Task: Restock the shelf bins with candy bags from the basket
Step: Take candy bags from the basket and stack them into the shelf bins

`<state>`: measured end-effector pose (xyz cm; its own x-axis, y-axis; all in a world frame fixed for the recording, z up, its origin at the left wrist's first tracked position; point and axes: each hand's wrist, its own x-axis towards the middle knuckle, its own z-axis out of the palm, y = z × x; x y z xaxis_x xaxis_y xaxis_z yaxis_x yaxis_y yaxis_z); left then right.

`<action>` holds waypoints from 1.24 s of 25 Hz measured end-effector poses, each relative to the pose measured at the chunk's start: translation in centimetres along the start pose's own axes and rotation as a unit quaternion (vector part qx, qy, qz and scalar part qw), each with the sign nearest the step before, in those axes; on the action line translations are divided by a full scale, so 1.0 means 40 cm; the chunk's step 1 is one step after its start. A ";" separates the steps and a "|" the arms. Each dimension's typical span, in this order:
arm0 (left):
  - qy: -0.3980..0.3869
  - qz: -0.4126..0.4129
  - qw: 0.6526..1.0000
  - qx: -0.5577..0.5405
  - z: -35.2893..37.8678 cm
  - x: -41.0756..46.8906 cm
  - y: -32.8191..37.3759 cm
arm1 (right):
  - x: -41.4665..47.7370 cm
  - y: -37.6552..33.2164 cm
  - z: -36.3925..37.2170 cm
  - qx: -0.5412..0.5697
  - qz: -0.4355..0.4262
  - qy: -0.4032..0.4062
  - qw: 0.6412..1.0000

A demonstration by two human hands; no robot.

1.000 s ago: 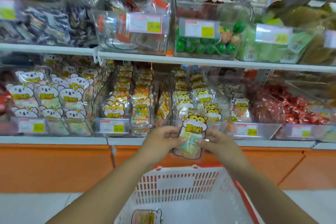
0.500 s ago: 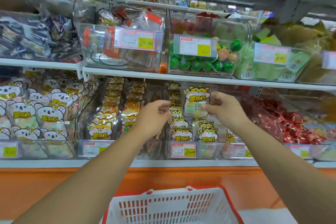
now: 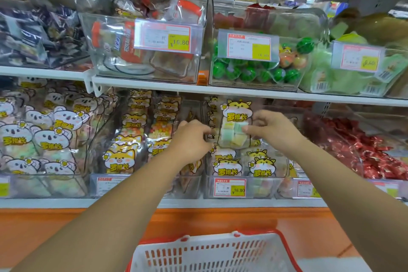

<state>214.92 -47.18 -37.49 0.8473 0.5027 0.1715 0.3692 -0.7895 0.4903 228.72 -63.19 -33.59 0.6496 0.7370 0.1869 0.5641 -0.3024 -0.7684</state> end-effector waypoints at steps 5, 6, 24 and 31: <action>-0.086 -0.029 0.995 -0.048 -0.020 0.023 -0.002 | -0.005 0.028 0.049 -0.102 0.054 -0.110 0.987; -0.095 -0.039 0.988 -0.117 -0.024 0.026 -0.012 | -0.008 0.029 0.046 -0.103 0.059 -0.120 0.986; -0.065 0.019 0.995 -0.067 -0.019 0.031 -0.008 | 0.028 0.013 0.004 -0.016 0.137 -0.065 0.988; -0.067 0.057 0.996 0.005 0.006 0.069 -0.047 | 0.085 -0.008 0.049 -0.069 0.139 -0.116 0.981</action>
<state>216.66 -44.41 -38.14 0.9272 0.3580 0.1103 0.2700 -0.8428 0.4655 229.77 -59.39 -33.91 0.6632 0.7278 -0.1746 0.4558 -0.5778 -0.6771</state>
